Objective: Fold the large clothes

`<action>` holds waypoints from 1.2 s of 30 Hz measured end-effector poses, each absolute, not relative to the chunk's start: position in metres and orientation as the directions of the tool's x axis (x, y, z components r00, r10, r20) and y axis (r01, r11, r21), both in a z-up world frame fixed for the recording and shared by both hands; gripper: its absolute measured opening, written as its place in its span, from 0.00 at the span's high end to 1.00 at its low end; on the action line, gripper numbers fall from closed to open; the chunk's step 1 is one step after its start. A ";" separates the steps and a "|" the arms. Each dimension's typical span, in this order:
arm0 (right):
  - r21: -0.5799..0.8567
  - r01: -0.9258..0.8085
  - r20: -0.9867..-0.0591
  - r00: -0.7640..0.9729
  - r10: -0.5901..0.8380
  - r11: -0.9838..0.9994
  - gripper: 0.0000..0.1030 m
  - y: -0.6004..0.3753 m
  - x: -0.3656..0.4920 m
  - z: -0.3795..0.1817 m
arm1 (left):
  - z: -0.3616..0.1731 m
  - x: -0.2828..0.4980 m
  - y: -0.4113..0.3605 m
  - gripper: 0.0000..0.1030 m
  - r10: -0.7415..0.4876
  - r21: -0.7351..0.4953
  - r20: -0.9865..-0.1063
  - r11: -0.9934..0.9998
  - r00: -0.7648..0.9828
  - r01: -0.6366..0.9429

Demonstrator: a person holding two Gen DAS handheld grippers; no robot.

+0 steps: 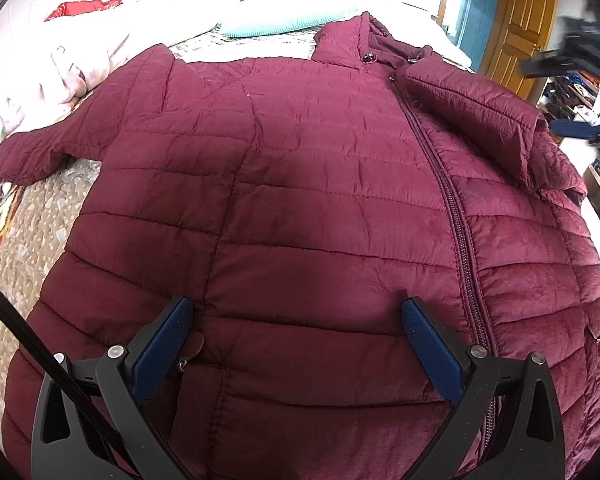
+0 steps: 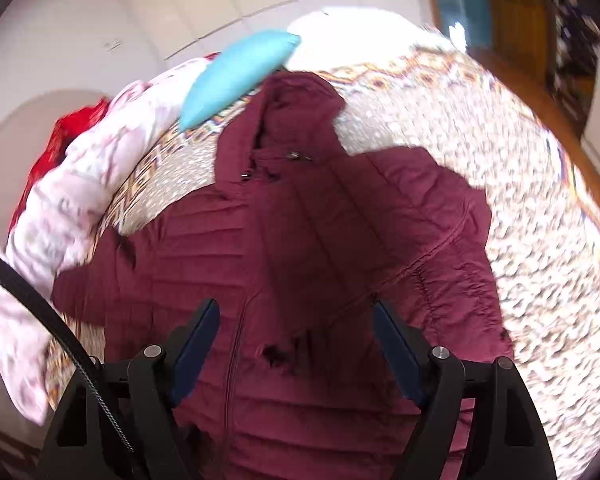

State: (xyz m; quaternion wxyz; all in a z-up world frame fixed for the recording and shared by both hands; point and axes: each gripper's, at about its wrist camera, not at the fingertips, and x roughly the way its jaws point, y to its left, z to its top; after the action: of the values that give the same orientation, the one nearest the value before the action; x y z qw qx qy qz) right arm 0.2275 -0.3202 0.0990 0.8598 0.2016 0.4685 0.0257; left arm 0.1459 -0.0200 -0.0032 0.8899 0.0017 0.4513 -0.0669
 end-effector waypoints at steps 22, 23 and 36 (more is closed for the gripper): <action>0.312 -0.316 -0.839 0.350 0.416 0.896 0.47 -0.073 0.292 0.105 | 0.065 0.106 0.097 0.00 -0.175 -0.345 -0.635 0.936 0.753 -0.074; 0.304 -0.330 -0.836 0.357 0.416 0.894 0.46 -0.071 0.287 0.108 | 0.068 0.107 0.106 0.00 -0.165 -0.344 -0.637 0.935 0.753 -0.086; 0.168 -0.152 -0.891 0.399 0.216 0.974 0.51 -0.070 0.308 0.059 | 0.063 0.123 0.247 0.00 0.012 -0.396 -0.672 0.839 0.741 -0.373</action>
State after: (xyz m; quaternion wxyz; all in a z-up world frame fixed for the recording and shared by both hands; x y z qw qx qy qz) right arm 0.3076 -0.0696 0.0588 0.8358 0.0300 0.5370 0.1100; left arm 0.1228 0.2467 0.0631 0.8953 -0.2626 0.3435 0.1074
